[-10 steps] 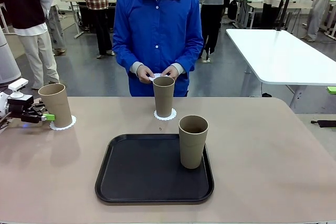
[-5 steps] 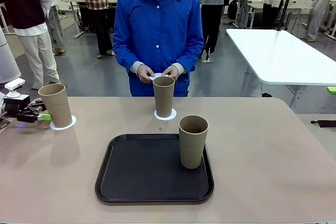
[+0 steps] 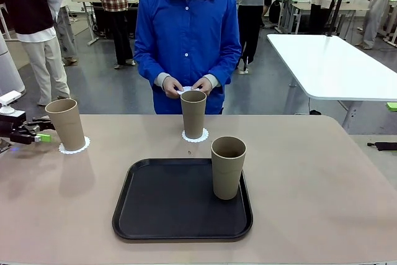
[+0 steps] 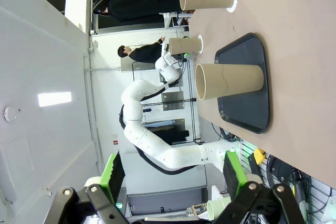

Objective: Place coasters on the table and set cups on them.
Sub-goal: Take one Reusable plastic cup from the Flat Tray and place it on a coaster set by the human.

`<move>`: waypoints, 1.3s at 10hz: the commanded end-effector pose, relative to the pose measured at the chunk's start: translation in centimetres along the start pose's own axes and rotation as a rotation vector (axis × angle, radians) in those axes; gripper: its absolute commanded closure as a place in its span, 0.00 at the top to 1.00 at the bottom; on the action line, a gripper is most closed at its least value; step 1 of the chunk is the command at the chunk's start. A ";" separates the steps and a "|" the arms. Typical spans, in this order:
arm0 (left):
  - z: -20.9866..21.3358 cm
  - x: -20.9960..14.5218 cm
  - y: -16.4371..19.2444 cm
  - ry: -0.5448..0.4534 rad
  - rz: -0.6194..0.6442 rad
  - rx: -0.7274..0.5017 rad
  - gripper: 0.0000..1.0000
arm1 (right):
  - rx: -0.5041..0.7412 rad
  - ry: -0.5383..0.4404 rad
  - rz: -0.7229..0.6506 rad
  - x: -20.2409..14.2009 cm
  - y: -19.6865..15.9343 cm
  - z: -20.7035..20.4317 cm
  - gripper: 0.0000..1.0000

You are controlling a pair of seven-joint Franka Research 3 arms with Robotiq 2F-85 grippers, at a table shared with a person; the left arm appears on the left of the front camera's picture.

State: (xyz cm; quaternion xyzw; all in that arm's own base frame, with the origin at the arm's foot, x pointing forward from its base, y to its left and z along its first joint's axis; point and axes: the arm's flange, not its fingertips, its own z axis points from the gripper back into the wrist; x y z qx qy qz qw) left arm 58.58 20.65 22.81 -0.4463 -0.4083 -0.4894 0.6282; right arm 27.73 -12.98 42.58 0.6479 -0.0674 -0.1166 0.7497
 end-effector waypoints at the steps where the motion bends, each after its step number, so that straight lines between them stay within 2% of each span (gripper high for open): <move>1: 2.6 3.9 -1.9 0.321 0.076 0.165 1.00 | 0.007 -0.002 0.006 0.0 0.2 0.0 1.00; 3: 5.1 7.0 -3.5 0.517 0.139 0.322 1.00 | 0.007 -0.002 0.006 0.0 0.2 0.0 1.00; 5: 6.3 10.5 -5.5 0.639 0.158 0.428 1.00 | 0.007 -0.002 0.006 0.0 0.2 0.0 1.00; 7: 6.6 15.2 -7.3 0.703 0.290 0.523 1.00 | 0.007 -0.002 0.006 0.0 0.2 0.0 1.00; 10: 4.3 20.4 -9.4 0.753 0.294 0.588 1.00 | 0.007 -0.002 0.006 0.0 0.2 0.0 1.00; 13: 0.3 25.4 -11.6 0.885 0.248 0.734 1.00 | 0.007 -0.002 0.006 0.0 0.2 0.0 1.00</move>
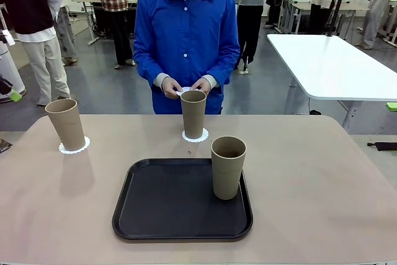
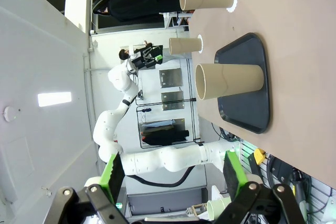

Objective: Place coasters on the table and set cups on them.
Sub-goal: Take one Reusable plastic cup from the Flat Tray and place it on a coaster set by the human.

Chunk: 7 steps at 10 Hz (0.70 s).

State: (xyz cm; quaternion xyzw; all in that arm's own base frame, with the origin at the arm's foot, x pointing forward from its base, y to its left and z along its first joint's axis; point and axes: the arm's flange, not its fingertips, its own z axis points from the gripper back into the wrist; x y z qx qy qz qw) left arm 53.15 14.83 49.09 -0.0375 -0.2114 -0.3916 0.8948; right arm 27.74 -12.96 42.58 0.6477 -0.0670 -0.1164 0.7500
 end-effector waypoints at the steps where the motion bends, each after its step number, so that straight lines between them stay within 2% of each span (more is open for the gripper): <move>1: 0.5 1.2 -3.3 0.088 0.010 0.091 1.00 | 0.007 -0.003 0.006 0.0 0.2 0.0 1.00; 4: 2.7 2.0 -5.8 0.141 -0.024 0.070 1.00 | 0.007 -0.003 0.006 0.0 0.2 0.0 1.00; 7: 3.0 1.5 -5.8 0.129 -0.029 0.085 1.00 | 0.007 -0.003 0.006 0.0 0.2 0.0 1.00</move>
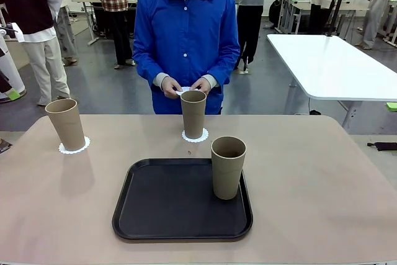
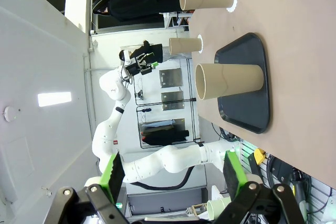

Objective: Place coasters on the table and set cups on them.
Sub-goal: Take one Reusable plastic cup from the Flat Tray and place it on a coaster set by the human.

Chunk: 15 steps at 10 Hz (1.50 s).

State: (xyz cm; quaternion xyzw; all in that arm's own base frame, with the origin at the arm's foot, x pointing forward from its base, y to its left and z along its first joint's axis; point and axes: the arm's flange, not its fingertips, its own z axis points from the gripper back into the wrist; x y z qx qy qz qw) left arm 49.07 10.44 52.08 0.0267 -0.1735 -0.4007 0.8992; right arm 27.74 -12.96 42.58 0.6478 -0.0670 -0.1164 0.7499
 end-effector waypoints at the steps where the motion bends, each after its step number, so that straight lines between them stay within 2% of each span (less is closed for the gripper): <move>1: -0.1 0.2 0.0 0.002 -0.003 0.000 1.00 | 0.007 -0.003 0.006 0.0 0.2 0.0 1.00; 15: -0.1 0.2 0.0 0.002 -0.003 0.000 1.00 | 0.007 -0.003 0.006 0.0 0.2 0.0 1.00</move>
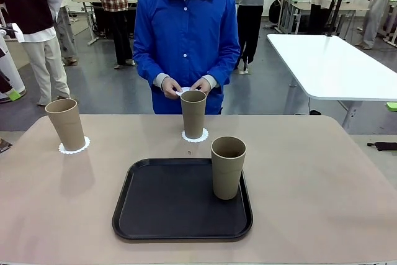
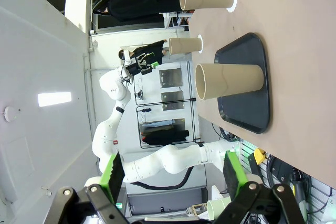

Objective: Place coasters on the table and set cups on them.
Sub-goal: Take one Reusable plastic cup from the Flat Tray and place it on a coaster set by the human.

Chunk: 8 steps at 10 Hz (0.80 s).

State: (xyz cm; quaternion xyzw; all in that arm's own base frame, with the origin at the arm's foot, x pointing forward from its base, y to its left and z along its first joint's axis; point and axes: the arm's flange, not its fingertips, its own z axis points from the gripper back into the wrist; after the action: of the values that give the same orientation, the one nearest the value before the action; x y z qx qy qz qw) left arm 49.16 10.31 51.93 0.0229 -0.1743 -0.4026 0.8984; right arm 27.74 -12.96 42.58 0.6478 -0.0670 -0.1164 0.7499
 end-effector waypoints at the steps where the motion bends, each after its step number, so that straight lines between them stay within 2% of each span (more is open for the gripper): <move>1: 0.1 0.1 0.1 0.007 -0.001 0.007 1.00 | 0.007 -0.003 0.006 0.0 0.2 0.0 1.00; 2: 0.0 0.0 0.0 0.000 0.000 0.000 1.00 | 0.007 -0.003 0.006 0.0 0.2 0.0 1.00; 3: -0.3 -1.9 -0.9 0.053 0.125 -0.046 1.00 | 0.007 -0.003 0.006 0.0 0.2 0.0 1.00; 5: 0.5 -6.6 -5.2 0.140 0.147 -0.083 1.00 | 0.007 -0.003 0.006 0.0 0.2 0.0 1.00; 6: 1.3 -9.2 -8.0 0.143 0.147 -0.100 1.00 | 0.007 -0.003 0.006 0.0 0.2 0.0 1.00; 8: 2.9 -11.2 -9.0 0.183 0.120 -0.117 1.00 | 0.007 -0.003 0.006 0.0 0.2 0.0 1.00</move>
State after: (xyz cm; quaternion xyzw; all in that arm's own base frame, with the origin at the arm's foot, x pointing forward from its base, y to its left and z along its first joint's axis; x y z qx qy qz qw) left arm 36.02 12.64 48.49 -0.0137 -0.0783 -0.3540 0.9319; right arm 27.74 -12.97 42.57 0.6478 -0.0669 -0.1166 0.7499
